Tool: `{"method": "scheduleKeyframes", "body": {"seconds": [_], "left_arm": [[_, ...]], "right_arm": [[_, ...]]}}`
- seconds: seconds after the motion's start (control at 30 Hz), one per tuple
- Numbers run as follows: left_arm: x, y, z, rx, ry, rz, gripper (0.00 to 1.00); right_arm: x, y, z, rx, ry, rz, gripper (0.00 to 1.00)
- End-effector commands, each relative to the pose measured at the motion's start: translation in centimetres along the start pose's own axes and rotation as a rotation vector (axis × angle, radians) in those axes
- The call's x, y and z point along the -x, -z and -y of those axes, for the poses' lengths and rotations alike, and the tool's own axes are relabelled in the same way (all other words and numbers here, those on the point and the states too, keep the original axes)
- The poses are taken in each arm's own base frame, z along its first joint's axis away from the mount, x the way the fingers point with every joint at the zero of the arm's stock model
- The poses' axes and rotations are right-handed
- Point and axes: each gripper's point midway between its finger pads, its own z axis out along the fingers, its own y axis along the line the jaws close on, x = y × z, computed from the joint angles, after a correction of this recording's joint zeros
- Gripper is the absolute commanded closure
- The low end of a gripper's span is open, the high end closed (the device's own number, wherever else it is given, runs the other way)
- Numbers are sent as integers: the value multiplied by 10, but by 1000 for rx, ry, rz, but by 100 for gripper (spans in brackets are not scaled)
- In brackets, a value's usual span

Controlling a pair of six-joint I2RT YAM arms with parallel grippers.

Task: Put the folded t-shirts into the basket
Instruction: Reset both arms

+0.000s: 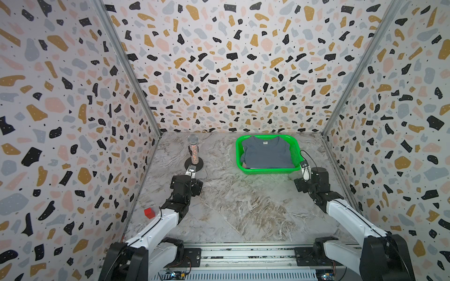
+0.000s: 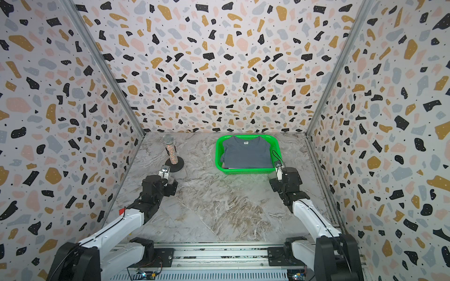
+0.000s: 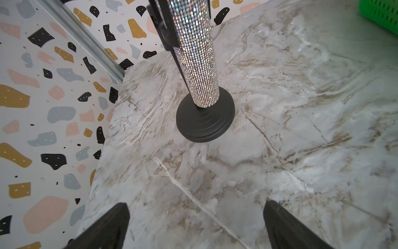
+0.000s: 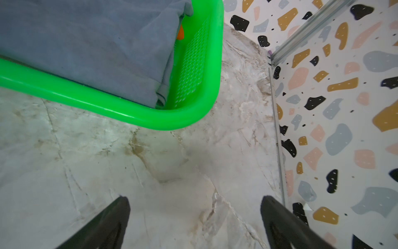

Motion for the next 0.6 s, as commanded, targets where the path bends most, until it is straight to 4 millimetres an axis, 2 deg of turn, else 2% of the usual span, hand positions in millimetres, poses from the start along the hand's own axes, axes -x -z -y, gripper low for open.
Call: {"method": "scheduleKeyframes", "body": {"seconds": [0.0,0.17,0.3,0.47,0.57], "left_arm": [[29,-10,-8,31,135,137,0],[22,-28,-4,31,180,144,0],[15,-38,2,13,181,161,0],[8,-41,5,-12,194,177,0],[7,-41,6,-16,190,156,0]], "right_arm": [[20,-13,1,-18,-84,123,0],[15,-29,-6,-14,-137,160,0],[19,-33,-10,-7,-190,221,0],[12,-38,-3,-69,-239,262,0],[10,-35,0,-92,-254,281,0]]}}
